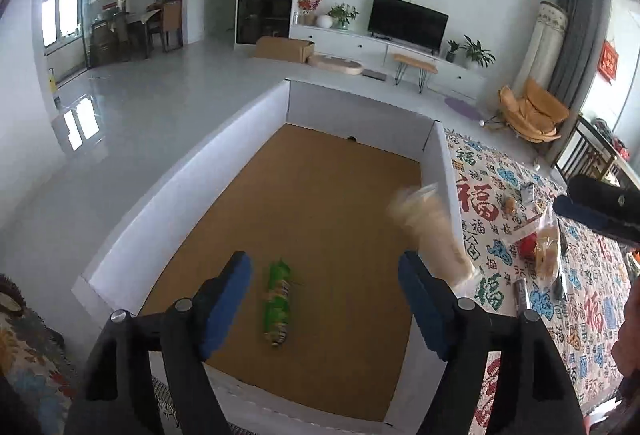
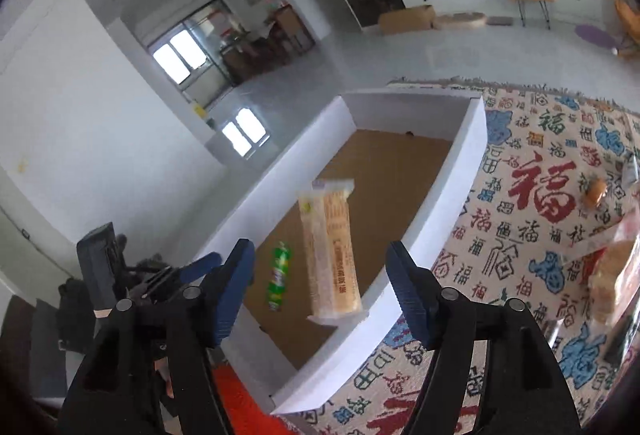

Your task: Organize snacks

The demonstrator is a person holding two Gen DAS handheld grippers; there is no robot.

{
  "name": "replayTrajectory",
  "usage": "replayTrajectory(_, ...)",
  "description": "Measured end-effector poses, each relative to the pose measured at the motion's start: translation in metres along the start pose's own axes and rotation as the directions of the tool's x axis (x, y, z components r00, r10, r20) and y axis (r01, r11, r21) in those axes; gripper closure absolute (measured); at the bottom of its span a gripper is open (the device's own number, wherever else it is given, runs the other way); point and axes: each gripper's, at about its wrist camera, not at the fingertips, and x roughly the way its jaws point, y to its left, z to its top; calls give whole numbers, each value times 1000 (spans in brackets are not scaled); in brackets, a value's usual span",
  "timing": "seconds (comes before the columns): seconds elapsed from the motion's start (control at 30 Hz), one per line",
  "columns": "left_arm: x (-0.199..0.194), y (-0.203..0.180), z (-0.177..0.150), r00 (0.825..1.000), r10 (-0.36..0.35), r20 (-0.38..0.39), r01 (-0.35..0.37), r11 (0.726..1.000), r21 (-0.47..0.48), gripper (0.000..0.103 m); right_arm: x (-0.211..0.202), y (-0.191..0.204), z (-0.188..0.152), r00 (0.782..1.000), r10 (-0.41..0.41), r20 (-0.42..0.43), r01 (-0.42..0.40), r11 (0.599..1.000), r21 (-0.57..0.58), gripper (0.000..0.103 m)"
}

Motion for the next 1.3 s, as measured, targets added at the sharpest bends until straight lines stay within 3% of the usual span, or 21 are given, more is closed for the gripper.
replayTrajectory(0.1,6,-4,-10,1000,-11,14,11,1000,-27,23,-9,-42,-28,998,-69,-1,69,997,27,32)
replayTrajectory(0.17,7,-16,-11,993,-107,49,108,994,-22,23,-24,-76,-49,983,-181,9,181,983,28,32)
replayTrajectory(0.2,8,-23,-12,986,-151,66,152,988,-7,23,-33,-97,-64,964,-267,17,267,964,16,32)
replayTrajectory(0.3,21,-59,-9,969,-238,73,231,969,84,20,-64,-163,-108,858,-514,20,514,858,5,32)
replayTrajectory(0.4,46,-91,-6,968,-252,4,249,958,141,19,-101,-232,-144,739,-673,-24,672,736,81,32)
replayTrajectory(0.5,67,-104,-14,971,-227,-70,234,967,104,19,-139,-281,-162,645,-764,-38,759,633,153,32)
replayTrajectory(0.57,75,-112,-20,982,-166,-94,177,976,126,19,-158,-298,-170,605,-795,-42,788,590,178,32)
replayTrajectory(0.6,72,-116,-21,983,-160,-90,171,976,133,19,-164,-306,-173,598,-800,-41,791,581,190,32)
replayTrajectory(0.67,69,-119,-26,983,-160,-87,171,977,128,19,-176,-320,-177,645,-764,-37,745,616,258,29)
replayTrajectory(0.7,67,-120,-29,982,-162,-95,173,977,123,19,-175,-323,-176,650,-759,-29,736,619,273,29)
replayTrajectory(0.8,64,-125,-42,983,-151,-107,164,978,126,19,-169,-322,-176,630,-775,-49,760,603,242,25)
replayTrajectory(0.9,62,-135,-50,989,-113,-97,129,974,188,19,-166,-319,-175,603,-796,-58,784,577,229,20)
replayTrajectory(0.97,62,-140,-51,990,-112,-89,128,969,211,19,-167,-323,-176,617,-785,-59,770,586,251,19)
replayTrajectory(1.07,63,-142,-47,990,-97,-98,117,968,222,19,-166,-324,-178,611,-789,-61,776,581,245,19)
replayTrajectory(1.2,32,-159,-45,998,0,61,-18,953,302,19,-165,-324,-178,611,-789,-62,775,581,248,18)
replayTrajectory(1.3,-5,-182,-51,975,17,220,-101,921,377,18,-166,-324,-179,609,-791,-63,777,579,247,18)
